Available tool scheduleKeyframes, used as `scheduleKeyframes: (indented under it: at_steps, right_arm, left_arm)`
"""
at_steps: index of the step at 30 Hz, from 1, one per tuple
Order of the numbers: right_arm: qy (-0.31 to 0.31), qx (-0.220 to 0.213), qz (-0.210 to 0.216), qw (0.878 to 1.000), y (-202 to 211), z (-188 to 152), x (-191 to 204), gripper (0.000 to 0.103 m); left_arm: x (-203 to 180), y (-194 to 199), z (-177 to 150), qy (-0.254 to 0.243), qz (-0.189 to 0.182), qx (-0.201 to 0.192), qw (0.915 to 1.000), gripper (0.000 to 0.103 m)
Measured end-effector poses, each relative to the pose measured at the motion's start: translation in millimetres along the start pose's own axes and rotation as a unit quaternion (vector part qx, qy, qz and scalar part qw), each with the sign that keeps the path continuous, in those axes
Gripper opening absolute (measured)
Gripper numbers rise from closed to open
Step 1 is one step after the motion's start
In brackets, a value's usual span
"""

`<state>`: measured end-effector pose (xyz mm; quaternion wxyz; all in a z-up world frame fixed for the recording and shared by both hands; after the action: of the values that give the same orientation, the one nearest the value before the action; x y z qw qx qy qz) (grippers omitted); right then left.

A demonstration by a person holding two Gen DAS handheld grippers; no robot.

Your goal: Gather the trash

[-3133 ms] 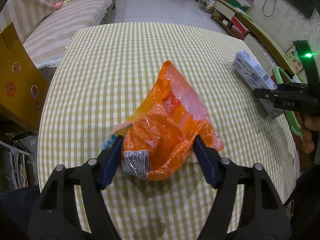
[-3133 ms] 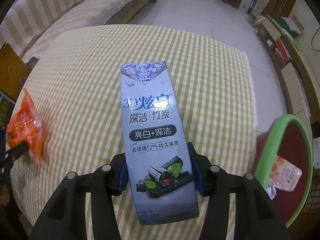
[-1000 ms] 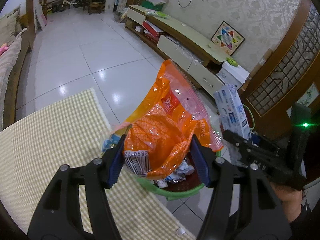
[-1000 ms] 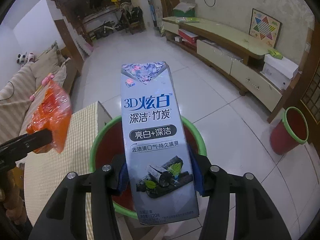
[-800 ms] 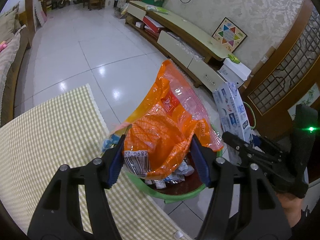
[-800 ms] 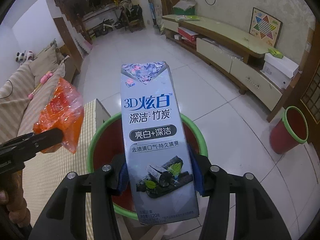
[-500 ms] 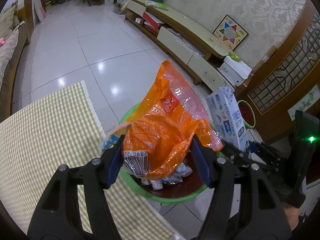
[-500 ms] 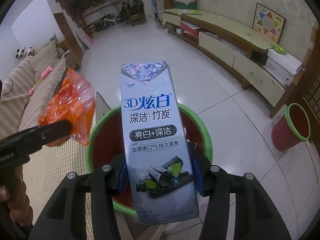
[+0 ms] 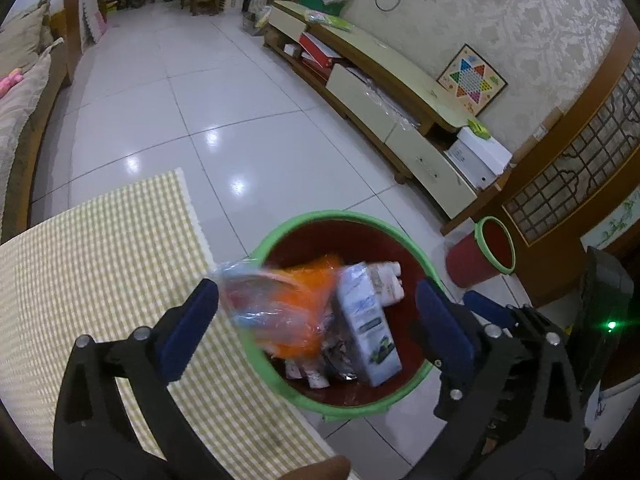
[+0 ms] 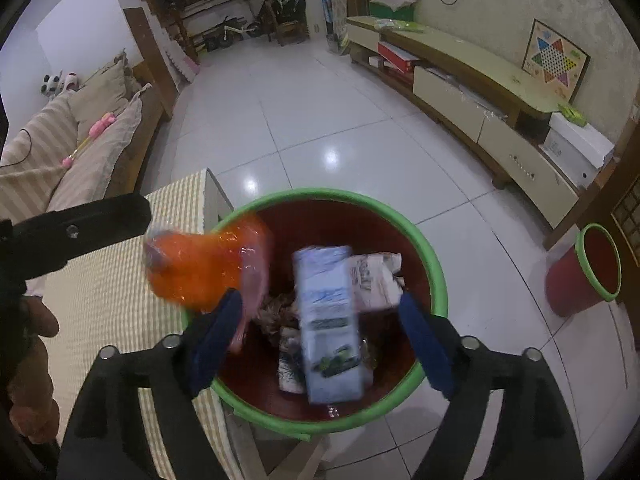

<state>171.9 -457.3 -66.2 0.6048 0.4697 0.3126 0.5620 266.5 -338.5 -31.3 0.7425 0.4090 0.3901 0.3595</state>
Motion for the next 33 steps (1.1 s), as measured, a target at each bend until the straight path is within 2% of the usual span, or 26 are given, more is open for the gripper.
scheduleKeyframes:
  at_steps: [7,13,17,22,27,33]
  right_arm:
    - [0.034,-0.032,-0.002,0.999,17,-1,29,0.092]
    - [0.059,-0.054,0.033,0.996,33,-15,82,0.094]
    - [0.056,-0.061,0.041,0.996,38,-27,115,0.096]
    - [0.054,-0.064,0.046,0.995,42,-51,151,0.096]
    - [0.077,-0.077,0.043,0.993,47,-77,192,0.096]
    - [0.101,-0.088,0.024,0.991,48,-94,215,0.096]
  left_arm:
    - [35,43,-12,0.02,0.029,-0.048,0.9982,0.097]
    - [80,84,-40,0.051,0.053,-0.07,0.9948,0.097]
    - [110,109,-67,0.073,0.074,-0.083,0.9911,0.097]
    - [145,127,-109,0.087,0.128,-0.072,0.9853,0.098]
    - [176,138,-160,0.122,0.139,-0.072,0.9801,0.098]
    - [199,146,-206,0.137,0.163,-0.09,0.9729,0.098]
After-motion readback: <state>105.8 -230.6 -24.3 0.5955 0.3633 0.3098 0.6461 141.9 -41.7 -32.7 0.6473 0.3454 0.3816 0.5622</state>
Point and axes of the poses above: each gripper's, at about its wrist camera, not at the fingertips, and y roughly against the way its jaws point, x to its left, z to its top, the point moved 8 cm from there along -y, roughly the way its jaws point, and after that the axes turned 12 degrees about x, right-handed, at the moved point
